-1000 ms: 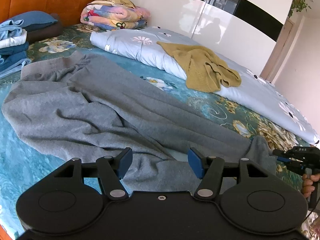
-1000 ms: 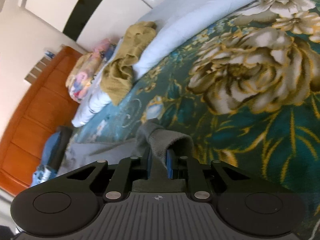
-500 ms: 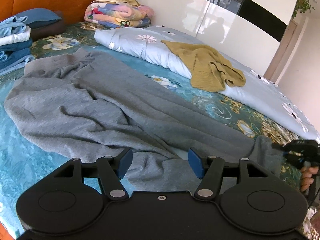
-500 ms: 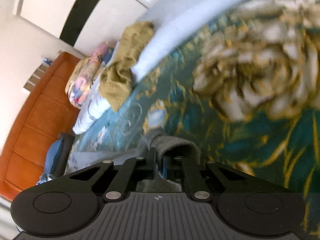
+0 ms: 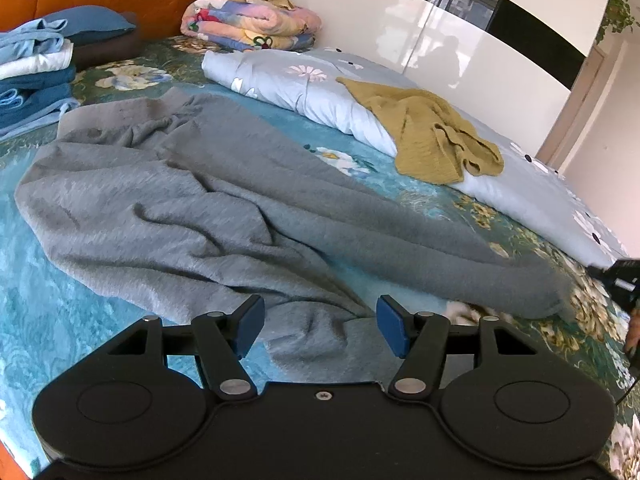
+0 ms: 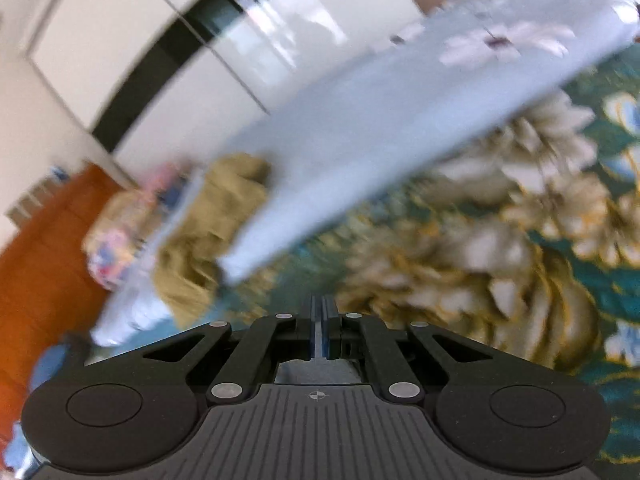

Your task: Fold clothes

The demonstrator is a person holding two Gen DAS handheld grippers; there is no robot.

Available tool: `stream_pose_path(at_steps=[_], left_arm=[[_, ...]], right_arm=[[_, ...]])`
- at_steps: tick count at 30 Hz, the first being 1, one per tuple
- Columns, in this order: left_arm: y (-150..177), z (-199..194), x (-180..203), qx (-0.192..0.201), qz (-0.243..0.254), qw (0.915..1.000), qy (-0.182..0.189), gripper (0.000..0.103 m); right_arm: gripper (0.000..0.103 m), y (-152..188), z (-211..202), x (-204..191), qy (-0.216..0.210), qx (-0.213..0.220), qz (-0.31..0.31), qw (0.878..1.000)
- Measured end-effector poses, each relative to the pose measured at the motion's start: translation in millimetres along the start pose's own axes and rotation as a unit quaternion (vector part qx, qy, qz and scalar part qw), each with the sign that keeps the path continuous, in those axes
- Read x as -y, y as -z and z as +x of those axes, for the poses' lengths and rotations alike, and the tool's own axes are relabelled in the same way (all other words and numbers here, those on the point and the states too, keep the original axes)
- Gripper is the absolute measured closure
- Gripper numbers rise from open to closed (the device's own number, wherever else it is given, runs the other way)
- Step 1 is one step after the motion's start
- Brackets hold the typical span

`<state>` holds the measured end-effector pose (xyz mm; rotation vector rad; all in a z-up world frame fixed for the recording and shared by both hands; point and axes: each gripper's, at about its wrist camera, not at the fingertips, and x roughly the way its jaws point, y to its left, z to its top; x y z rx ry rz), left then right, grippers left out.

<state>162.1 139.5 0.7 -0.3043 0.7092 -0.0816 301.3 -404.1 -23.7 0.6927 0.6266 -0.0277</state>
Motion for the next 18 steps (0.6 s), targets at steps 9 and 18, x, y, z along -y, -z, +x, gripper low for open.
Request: stream_pose_path(at_steps=[9, 18], left_arm=[[-14.8, 0.3, -12.4, 0.015, 0.000, 0.9999, -0.008, 0.043], [-39.2, -4.6, -48.4, 0.035, 0.010, 0.9988, -0.033, 0.036]], right_arm=[[0.100, 44.7, -30.0, -42.5, -0.076, -0.099, -0.080, 0.989], [0.073, 131.7, -58.2, -68.1, -0.140, -0.264, -0.109, 0.948]])
